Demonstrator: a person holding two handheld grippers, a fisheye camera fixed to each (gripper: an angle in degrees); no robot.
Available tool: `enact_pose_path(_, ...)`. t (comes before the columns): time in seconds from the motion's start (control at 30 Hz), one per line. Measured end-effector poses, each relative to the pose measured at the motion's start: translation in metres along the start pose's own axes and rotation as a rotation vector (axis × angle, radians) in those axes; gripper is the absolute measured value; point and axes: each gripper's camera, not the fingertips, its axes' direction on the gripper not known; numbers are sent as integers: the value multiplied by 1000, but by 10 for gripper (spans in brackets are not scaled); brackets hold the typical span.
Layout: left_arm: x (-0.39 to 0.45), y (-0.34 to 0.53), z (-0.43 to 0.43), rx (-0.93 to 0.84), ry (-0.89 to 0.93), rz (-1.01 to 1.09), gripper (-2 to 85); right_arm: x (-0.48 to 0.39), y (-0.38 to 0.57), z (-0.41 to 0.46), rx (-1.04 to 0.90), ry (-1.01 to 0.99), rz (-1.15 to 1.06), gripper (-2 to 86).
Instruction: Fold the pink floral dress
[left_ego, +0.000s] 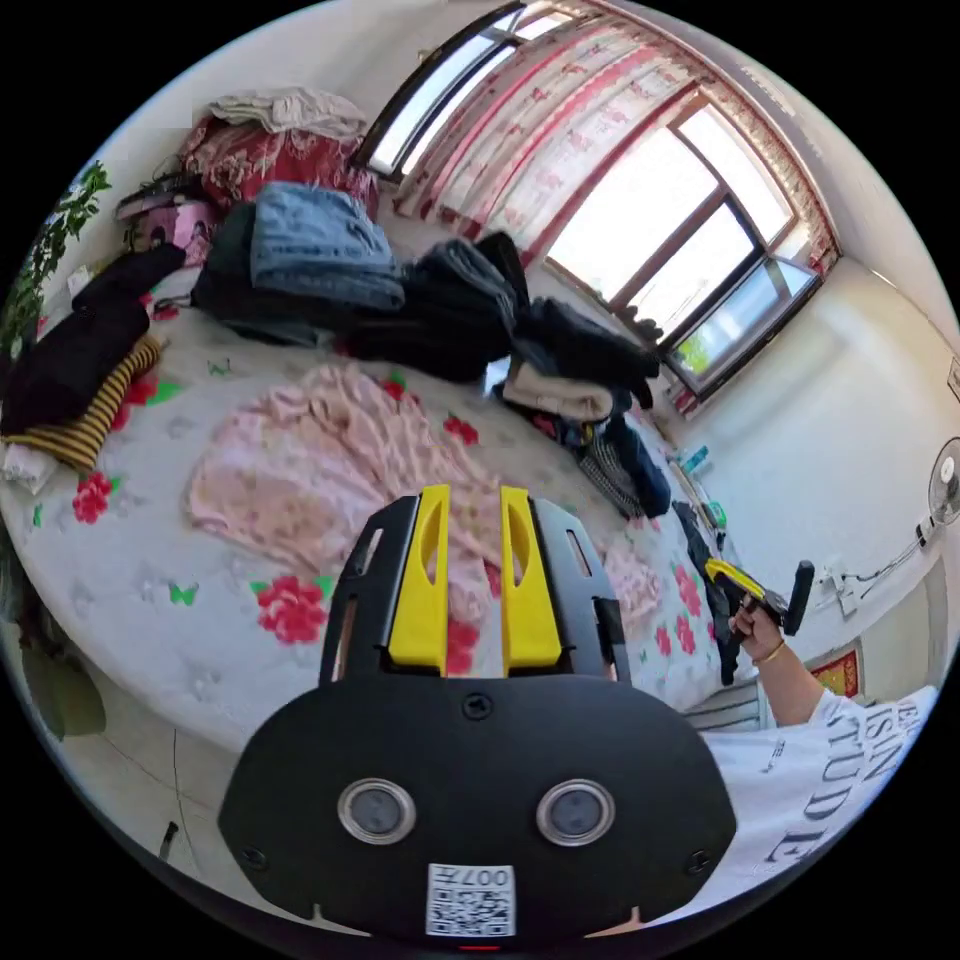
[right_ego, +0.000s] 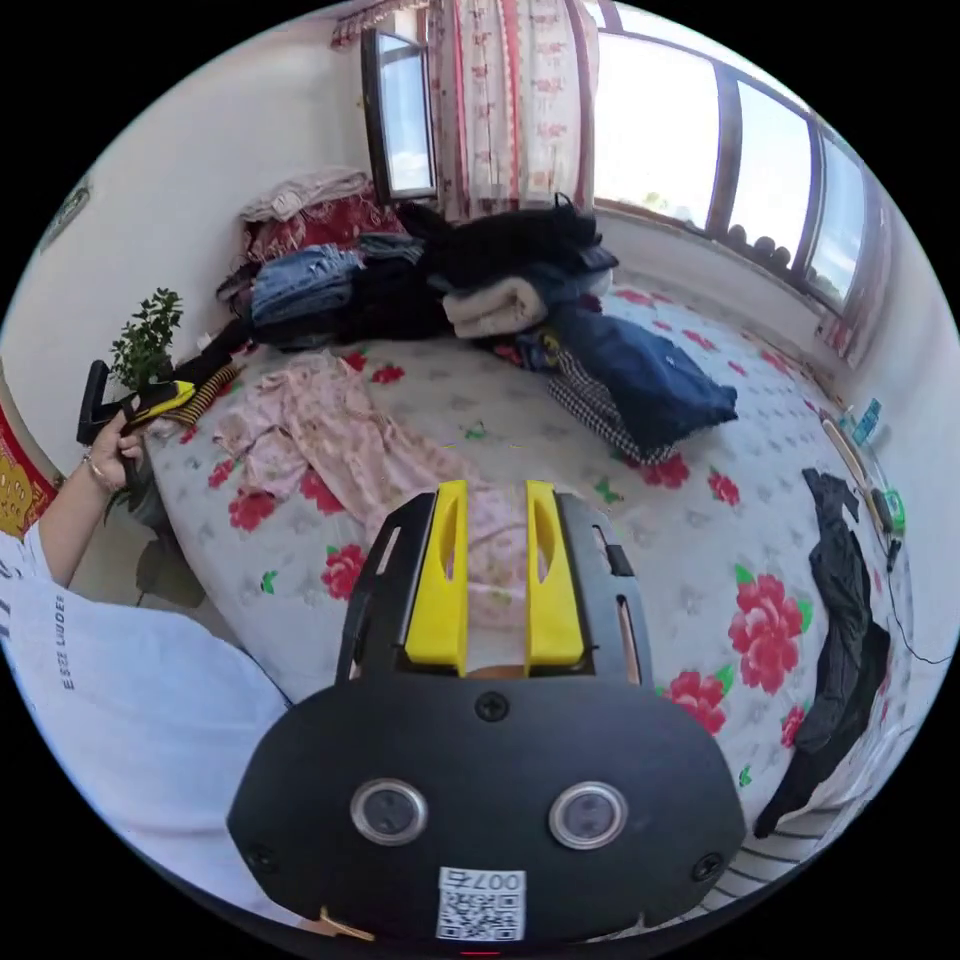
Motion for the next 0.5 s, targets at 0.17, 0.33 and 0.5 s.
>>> enact_pose_path(0.17, 49, 101, 64, -239, 43, -52, 72, 43, 36, 56, -169, -146, 9, 86)
enact_pose_path(0.33, 109, 134, 94, -270, 85, -98, 74, 17, 6, 74, -131, -242, -231, 95)
enact_pose_path(0.5, 172, 140, 95, -187, 67, -106, 75, -31, -22, 108, -138, -313, -463, 99)
